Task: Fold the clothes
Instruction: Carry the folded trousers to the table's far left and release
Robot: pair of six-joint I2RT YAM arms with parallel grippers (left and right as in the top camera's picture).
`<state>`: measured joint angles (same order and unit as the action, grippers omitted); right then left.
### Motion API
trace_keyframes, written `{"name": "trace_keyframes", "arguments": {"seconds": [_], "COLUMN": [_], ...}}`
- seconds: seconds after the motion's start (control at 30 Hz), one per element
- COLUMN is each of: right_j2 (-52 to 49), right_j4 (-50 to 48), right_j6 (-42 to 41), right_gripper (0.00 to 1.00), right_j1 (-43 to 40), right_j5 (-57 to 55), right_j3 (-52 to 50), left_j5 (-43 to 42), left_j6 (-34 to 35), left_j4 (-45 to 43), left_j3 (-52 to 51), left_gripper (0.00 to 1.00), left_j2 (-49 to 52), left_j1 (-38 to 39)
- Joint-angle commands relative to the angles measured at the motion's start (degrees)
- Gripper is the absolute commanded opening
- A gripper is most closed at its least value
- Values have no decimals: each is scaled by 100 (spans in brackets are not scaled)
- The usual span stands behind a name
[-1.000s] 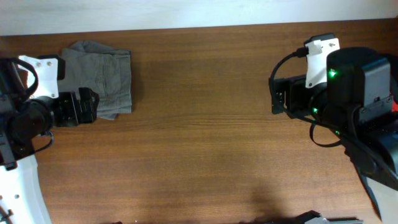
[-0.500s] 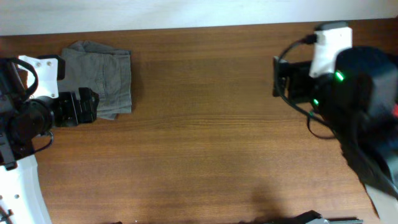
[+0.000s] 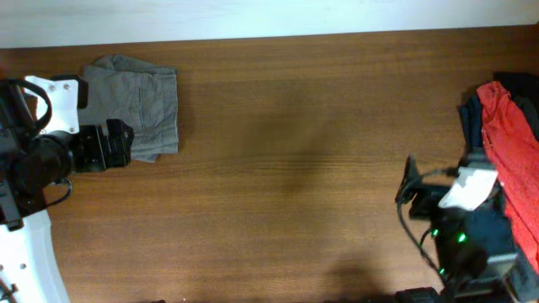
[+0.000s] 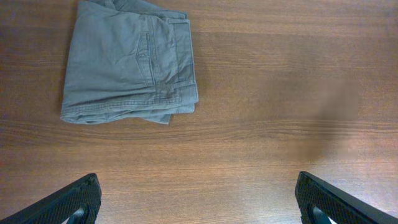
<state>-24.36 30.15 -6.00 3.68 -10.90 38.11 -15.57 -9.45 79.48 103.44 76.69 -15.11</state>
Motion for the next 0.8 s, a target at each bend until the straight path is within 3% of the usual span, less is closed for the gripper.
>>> {"name": "trace_keyframes", "arguments": {"seconds": [0.0, 0.2, 0.37, 0.53, 0.77], "right_j2": [1043, 2304, 2417, 2415, 2404], "right_j4": [-474, -1165, -1829, -2581, -2583], "right_j6": [-50, -52, -52, -48, -48], "right_gripper": [99, 99, 99, 99, 99], "right_j1": [-107, -109, -109, -109, -109], "right_j5": [306, 651, 1088, 1193, 1196], "right_j3": [-1084, -2498, -3390, -3779, -3779], "left_j5": [20, 20, 20, 20, 20], "left_j6": [-94, -94, -94, -94, -94], "left_j4": [-4, -2, -2, -2, -4], "left_j3": [-24, -24, -24, -24, -24], "left_gripper": [99, 99, 99, 99, 99], "left_j2": [-74, -74, -74, -74, -74], "left_j1": [11, 11, 11, 11, 11]}}
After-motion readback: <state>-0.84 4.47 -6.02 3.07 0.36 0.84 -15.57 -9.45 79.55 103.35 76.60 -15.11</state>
